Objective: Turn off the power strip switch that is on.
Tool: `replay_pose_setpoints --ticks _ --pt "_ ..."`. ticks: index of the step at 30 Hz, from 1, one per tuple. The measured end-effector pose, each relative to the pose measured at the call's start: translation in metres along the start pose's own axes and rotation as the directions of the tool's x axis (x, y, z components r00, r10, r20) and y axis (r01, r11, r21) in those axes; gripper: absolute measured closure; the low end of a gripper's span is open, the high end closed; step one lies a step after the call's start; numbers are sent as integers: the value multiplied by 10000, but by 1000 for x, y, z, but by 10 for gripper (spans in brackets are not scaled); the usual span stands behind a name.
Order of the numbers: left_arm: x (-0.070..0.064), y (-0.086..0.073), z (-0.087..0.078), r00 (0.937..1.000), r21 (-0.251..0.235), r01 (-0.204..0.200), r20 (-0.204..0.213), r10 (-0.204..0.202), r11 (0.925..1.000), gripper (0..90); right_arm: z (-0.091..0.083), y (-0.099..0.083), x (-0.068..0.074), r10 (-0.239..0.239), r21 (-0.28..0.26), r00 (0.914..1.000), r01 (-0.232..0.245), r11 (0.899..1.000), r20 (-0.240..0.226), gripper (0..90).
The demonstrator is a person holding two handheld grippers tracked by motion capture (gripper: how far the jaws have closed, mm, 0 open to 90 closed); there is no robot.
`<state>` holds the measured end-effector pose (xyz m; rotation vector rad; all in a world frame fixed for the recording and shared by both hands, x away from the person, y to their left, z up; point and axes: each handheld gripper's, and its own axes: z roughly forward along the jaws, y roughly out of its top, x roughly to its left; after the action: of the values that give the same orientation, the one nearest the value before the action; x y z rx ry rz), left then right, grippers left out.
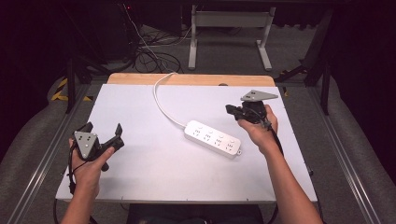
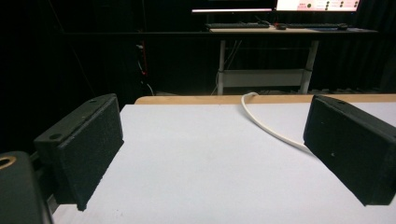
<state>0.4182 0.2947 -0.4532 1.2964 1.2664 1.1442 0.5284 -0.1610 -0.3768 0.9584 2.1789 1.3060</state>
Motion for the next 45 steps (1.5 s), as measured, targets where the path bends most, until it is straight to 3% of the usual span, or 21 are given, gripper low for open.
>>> replay_pose_setpoints --ticks 4,8,9,13,20,23,27,36,37,39,42,45 --pt "-1 0 0 9999 7 -103 16 103 9999 54 -14 -10 -7 124 -592 9999 -120 9982 72 900" --pt "0 0 0 10000 19 -74 -11 74 10000 54 -32 -22 -14 283 -1432 9995 -261 9893 132 900" --pt "0 0 0 10000 34 -59 -31 60 10000 54 -40 -29 -18 385 -1827 9992 -359 9825 109 900" --pt "0 0 0 9999 16 -99 -24 99 9999 54 -49 -39 -22 431 -2202 9990 -403 9746 78 900" --pt "0 -1 0 10000 40 -77 -35 78 10000 54 -69 -69 -32 465 -3460 9989 -439 9372 -9 900" --pt "-1 -1 0 9999 58 -129 -31 130 9999 54 -73 -80 -35 318 -3641 9995 -279 9310 49 900" --pt "-2 -1 1 9999 47 -150 -20 150 9999 54 -81 -88 -39 452 -4051 9985 -293 9138 299 900" --pt "-2 0 1 9998 27 -174 -8 174 9998 54 -83 -97 -44 475 -3935 9971 -202 9191 598 900" --pt "-2 0 1 9999 29 -165 -7 166 9999 54 -82 -98 -43 494 -3962 9971 -224 9179 580 878" --pt "-2 0 1 9999 27 -162 -4 162 9999 54 -78 -97 -43 705 -3923 9946 -350 9192 763 608" --pt "-2 0 1 9999 13 -169 12 169 9999 53 -72 -98 -44 1066 -3673 9912 -705 9274 790 281" --pt "-2 0 0 9999 -3 -128 50 128 9999 53 -71 -98 -44 987 -3627 9914 -609 9299 864 111"
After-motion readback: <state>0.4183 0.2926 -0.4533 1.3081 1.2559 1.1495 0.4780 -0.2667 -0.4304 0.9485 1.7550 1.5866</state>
